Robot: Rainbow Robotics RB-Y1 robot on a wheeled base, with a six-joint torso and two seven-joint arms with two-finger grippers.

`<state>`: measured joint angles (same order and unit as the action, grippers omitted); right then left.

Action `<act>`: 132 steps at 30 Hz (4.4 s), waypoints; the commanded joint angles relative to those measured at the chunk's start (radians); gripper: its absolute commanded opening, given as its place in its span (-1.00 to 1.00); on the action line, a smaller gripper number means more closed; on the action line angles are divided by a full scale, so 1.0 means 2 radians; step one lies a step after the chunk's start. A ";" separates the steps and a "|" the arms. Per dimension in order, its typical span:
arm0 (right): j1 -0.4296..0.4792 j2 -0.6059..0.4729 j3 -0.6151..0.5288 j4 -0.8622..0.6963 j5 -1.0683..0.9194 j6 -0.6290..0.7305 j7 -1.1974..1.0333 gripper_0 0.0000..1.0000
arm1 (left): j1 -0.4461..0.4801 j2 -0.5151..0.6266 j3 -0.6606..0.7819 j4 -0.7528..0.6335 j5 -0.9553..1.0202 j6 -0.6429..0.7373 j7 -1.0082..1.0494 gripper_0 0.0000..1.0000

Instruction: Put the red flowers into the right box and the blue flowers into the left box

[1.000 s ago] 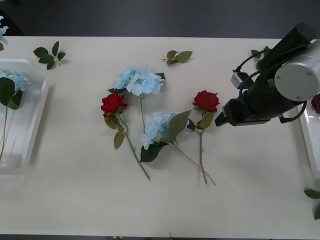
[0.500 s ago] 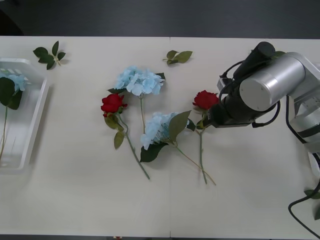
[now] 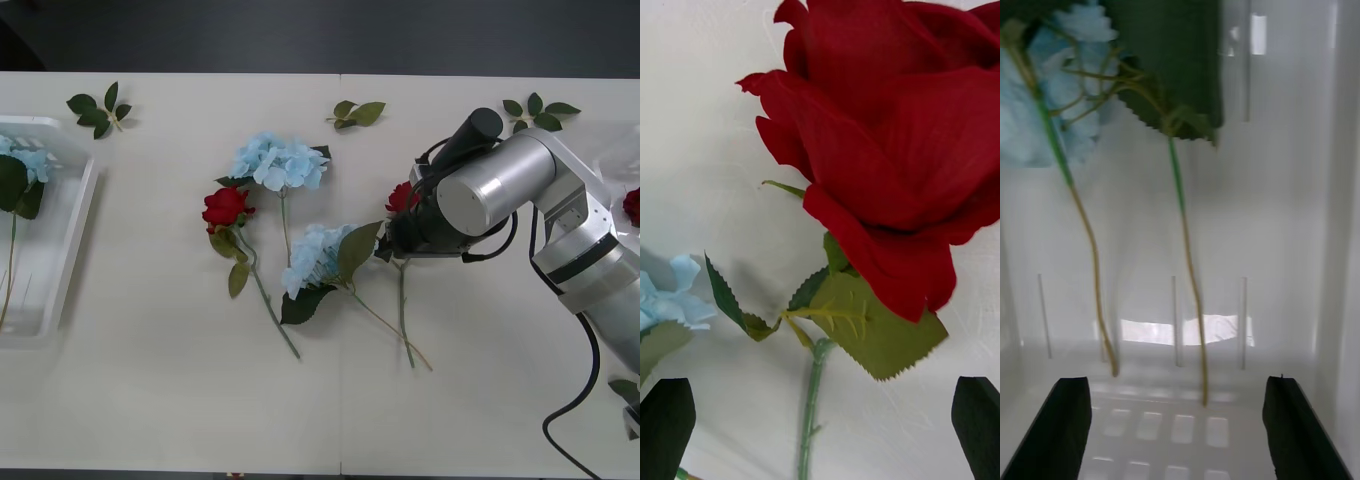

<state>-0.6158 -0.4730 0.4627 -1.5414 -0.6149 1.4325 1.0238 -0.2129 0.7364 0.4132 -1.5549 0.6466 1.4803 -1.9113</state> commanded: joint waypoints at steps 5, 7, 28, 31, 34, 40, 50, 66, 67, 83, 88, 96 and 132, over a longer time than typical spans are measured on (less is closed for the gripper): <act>-0.013 0.018 0.001 0.017 0.015 -0.018 -0.011 1.00 | -0.002 -0.005 -0.039 -0.108 0.048 0.071 0.055 1.00; -0.014 0.019 0.008 0.024 0.021 -0.027 -0.010 1.00 | -0.002 -0.014 -0.059 -0.141 0.048 0.084 0.100 1.00; -0.014 0.035 0.035 0.064 0.030 -0.064 -0.013 1.00 | -0.044 -0.072 -0.357 -0.290 -0.122 0.045 0.463 1.00; -0.013 0.035 0.038 0.065 0.029 -0.064 -0.013 0.94 | -0.058 -0.074 -0.401 -0.280 -0.162 0.028 0.502 1.00; -0.013 0.035 0.039 0.065 0.029 -0.064 -0.012 0.60 | -0.076 -0.083 -0.437 -0.250 -0.172 0.003 0.536 1.00; -0.013 0.036 0.047 0.065 0.031 -0.069 -0.012 -0.07 | -0.108 -0.111 -0.452 -0.172 -0.169 -0.035 0.533 1.00; -0.013 0.040 0.050 0.082 0.035 -0.090 -0.010 -0.59 | -0.146 -0.147 -0.458 -0.087 -0.168 -0.037 0.513 0.86; -0.013 0.007 0.024 0.067 0.047 -0.113 0.015 -1.00 | -0.188 -0.154 -0.502 0.006 -0.160 -0.057 0.503 0.80; -0.013 0.002 0.019 0.064 0.047 -0.113 0.021 -1.00 | -0.191 -0.156 -0.504 0.010 -0.160 -0.058 0.502 0.80; -0.013 -0.155 -0.056 0.044 -0.025 -0.111 0.224 -1.00 | -0.200 -0.159 -0.530 0.026 -0.158 -0.057 0.501 0.78; -0.013 -0.222 -0.057 0.050 -0.064 -0.111 0.239 -1.00 | -0.200 -0.159 -0.541 0.026 -0.158 -0.057 0.503 0.78; -0.004 -0.304 -0.057 0.055 -0.083 -0.112 0.248 -1.00 | -0.200 -0.159 -0.547 0.026 -0.158 -0.056 0.505 0.34; 0.105 -0.323 -0.096 0.254 -0.012 -0.338 0.243 -0.57 | -0.133 -0.130 -0.383 -0.215 -0.094 0.066 0.361 -1.00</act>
<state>-0.3762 -1.1078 0.2754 -1.0344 -0.6453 0.7604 1.4847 -0.5013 0.4652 -0.4182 -1.8943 0.4236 1.5641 -1.1304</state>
